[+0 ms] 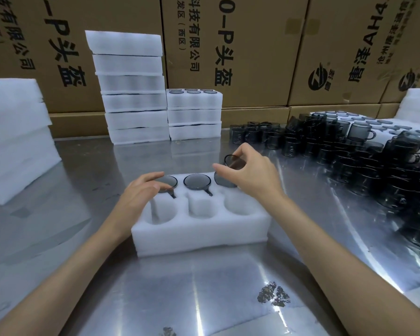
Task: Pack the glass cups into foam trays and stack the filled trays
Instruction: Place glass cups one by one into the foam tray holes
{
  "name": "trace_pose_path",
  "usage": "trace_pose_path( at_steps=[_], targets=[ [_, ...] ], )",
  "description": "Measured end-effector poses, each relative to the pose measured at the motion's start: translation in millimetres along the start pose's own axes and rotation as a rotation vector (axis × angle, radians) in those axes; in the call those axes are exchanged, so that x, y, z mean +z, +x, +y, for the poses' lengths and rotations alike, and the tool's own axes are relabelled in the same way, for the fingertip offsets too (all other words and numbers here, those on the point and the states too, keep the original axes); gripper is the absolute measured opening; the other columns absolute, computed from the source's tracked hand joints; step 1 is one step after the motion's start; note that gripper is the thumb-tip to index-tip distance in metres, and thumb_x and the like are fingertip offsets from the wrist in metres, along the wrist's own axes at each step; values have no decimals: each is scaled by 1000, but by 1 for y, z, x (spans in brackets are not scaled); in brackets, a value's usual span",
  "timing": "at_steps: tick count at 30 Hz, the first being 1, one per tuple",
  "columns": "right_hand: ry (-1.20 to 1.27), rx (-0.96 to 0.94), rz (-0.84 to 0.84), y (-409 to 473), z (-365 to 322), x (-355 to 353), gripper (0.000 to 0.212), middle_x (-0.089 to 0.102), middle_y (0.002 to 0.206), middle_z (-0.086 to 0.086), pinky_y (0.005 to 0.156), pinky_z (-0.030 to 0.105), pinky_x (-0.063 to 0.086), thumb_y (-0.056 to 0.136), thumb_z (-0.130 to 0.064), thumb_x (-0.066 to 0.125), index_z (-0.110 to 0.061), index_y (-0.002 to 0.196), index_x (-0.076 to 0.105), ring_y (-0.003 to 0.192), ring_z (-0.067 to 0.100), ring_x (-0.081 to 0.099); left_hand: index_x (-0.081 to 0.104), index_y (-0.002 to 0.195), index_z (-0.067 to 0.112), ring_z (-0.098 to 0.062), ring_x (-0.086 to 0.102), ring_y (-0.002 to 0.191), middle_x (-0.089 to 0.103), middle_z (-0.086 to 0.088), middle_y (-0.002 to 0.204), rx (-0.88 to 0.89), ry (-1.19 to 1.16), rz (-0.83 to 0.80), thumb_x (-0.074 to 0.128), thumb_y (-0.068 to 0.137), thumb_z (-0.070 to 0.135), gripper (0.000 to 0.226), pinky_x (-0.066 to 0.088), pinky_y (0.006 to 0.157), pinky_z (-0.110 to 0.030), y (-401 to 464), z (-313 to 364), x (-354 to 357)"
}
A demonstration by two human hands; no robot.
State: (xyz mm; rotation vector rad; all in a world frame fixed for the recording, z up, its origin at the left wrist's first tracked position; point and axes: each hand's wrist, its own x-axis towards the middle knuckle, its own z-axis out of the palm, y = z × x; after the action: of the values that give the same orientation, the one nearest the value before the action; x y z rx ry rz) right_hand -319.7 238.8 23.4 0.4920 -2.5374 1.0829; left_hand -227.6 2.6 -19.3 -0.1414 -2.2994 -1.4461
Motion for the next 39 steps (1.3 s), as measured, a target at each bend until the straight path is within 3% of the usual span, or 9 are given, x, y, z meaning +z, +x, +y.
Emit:
trace_pose_path(
  at_steps=[5,8,12,15,20,23,31,36,39],
  targets=[
    [-210,-71,29,-3,-2,-4,49,62,74,-14,59,30,37,66,-71,60,-28,88,50,78,17,56,69,85,36,-18,44,127,53,10,127,15,86,-10,39,74,54,36,25,112,-38,-1,4,-1],
    [-227,-83,26,-4,-1,-3,53,63,78,-14,59,30,37,67,-75,57,-28,91,51,79,16,55,68,86,35,-14,42,128,53,7,128,18,136,-32,38,84,39,31,25,112,-35,-2,9,-2],
    [-132,-67,-20,-7,7,-7,61,66,110,-14,81,33,45,78,-79,37,-35,115,57,105,13,56,65,95,36,-8,43,126,55,7,125,34,269,-90,38,86,40,29,29,107,-30,-1,20,-5],
    [41,-109,39,-8,13,-17,51,64,119,-13,80,31,37,90,-61,22,-39,124,54,113,10,52,60,117,35,-1,40,127,49,16,134,41,380,-95,47,97,39,24,27,101,-20,2,33,-5],
    [20,-255,-107,-12,19,-23,44,36,146,-22,108,19,20,101,-33,22,-32,143,39,135,-6,24,19,146,42,15,2,138,10,33,150,183,568,-322,29,93,54,55,2,114,-18,2,67,27],
    [-64,-297,-252,-12,22,-22,45,25,152,-20,117,25,11,103,-24,23,-29,147,32,141,-5,11,9,148,40,15,-11,137,-5,33,150,274,678,-401,28,99,45,53,-9,110,-17,6,79,47],
    [-105,-178,-537,-9,28,-13,46,19,152,-26,117,29,12,103,-30,18,-33,147,29,141,-6,10,26,148,32,3,2,143,13,22,155,169,796,-538,17,95,43,55,-2,113,-24,15,70,57],
    [27,-152,-514,-9,31,-10,44,24,152,-21,115,21,10,104,-26,21,-30,146,34,141,-3,12,25,148,33,7,6,140,18,25,153,167,704,-489,25,101,41,48,1,104,-12,13,64,59],
    [144,-97,-379,-9,34,-6,43,32,150,-16,107,16,12,103,-31,27,-25,144,39,141,1,18,30,147,33,6,11,140,22,25,152,174,697,-422,31,100,40,47,3,109,-16,10,63,60]
  ],
)
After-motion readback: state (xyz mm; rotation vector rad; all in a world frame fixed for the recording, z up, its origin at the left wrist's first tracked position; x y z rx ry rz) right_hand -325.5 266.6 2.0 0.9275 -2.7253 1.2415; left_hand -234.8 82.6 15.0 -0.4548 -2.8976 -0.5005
